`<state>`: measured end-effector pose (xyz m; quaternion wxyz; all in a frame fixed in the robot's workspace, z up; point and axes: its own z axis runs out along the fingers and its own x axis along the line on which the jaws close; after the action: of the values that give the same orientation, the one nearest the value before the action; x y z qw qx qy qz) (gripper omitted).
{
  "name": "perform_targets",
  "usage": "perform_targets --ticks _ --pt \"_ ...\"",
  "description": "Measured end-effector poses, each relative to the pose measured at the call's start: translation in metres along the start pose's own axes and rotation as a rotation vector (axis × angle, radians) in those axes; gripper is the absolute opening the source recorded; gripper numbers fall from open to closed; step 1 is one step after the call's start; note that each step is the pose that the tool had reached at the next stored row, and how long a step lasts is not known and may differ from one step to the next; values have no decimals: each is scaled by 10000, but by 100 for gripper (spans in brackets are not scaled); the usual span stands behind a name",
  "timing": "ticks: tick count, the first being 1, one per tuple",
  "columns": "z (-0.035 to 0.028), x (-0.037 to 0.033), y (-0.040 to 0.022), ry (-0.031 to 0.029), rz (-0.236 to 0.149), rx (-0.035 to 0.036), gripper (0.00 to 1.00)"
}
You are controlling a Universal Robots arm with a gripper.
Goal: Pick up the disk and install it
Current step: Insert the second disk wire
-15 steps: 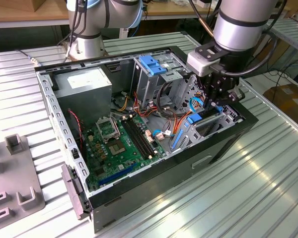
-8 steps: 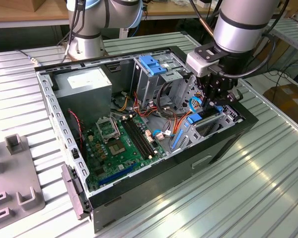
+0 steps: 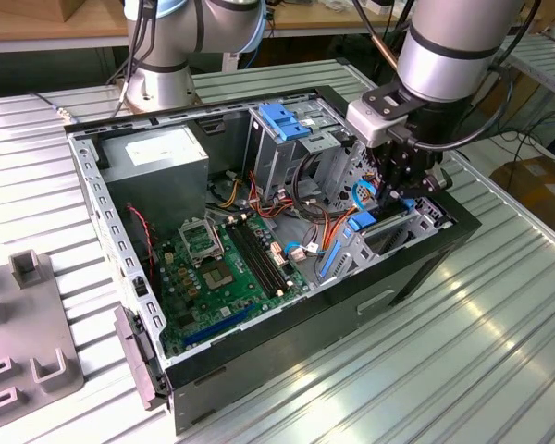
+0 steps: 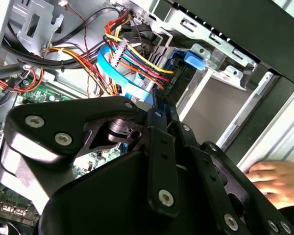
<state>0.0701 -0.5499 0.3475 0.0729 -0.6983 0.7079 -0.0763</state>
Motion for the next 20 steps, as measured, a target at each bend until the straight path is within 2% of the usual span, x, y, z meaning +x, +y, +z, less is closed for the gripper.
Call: perform_targets --ticks 6,11,13,20 --pt "11 30 18 -25 5 59 16" --pt "12 37 27 -103 23 226 16" --pt "16 42 34 -130 28 257 16" --pt "68 55 67 -138 31 261 16"
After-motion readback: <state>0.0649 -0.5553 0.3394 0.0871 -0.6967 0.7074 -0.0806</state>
